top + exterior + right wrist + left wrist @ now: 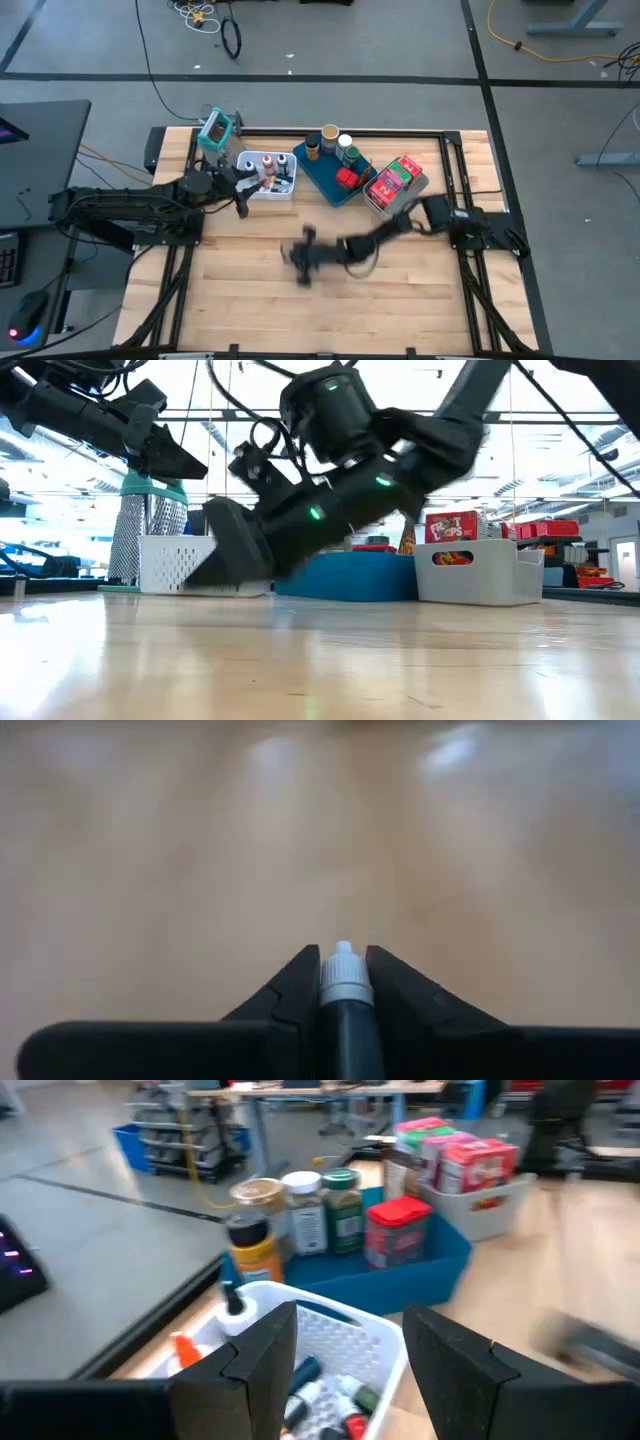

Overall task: Pick & Place Kitchen Items
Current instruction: Put the black food coloring bottle into the white bin

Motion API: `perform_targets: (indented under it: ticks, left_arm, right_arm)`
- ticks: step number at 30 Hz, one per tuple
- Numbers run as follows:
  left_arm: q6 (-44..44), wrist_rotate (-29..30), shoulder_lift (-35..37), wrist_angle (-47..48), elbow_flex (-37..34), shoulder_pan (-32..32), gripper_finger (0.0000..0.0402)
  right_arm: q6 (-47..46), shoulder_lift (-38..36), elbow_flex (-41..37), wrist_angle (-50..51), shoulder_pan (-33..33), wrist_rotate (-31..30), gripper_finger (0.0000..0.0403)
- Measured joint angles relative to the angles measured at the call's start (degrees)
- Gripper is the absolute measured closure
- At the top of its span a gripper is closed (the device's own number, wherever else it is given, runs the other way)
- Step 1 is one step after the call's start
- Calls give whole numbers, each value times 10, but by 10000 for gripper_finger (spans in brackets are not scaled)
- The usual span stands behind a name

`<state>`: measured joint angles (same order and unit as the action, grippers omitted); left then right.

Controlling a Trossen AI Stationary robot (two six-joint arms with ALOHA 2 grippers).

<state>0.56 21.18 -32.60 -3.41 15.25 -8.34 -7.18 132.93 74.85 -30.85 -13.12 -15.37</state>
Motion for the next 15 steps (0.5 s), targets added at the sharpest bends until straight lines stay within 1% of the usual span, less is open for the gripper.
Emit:
perform_targets:
  ticks: [3,5,8,9,11,13,15]
  left_arm:
    - [6,-32,0,1,0,0,207]
    - [18,-46,0,0,0,0,207]
    - [25,-49,0,0,0,0,207]
    - [27,-48,0,-1,0,0,207]
    - [31,-48,0,-1,0,0,207]
    - [31,-48,0,-4,0,0,207]
    - [31,-48,0,-4,0,0,207]
  right_arm:
    - [46,-44,2,-10,53,-40,316]
    - [79,-71,3,-24,90,-37,321]
    - [91,-78,4,-69,148,-3,333]
    - [92,-78,5,-89,168,14,335]
    - [82,-76,24,-96,203,52,334]
    - [57,-66,47,-76,226,73,328]
    - [52,-44,66,-29,237,93,322]
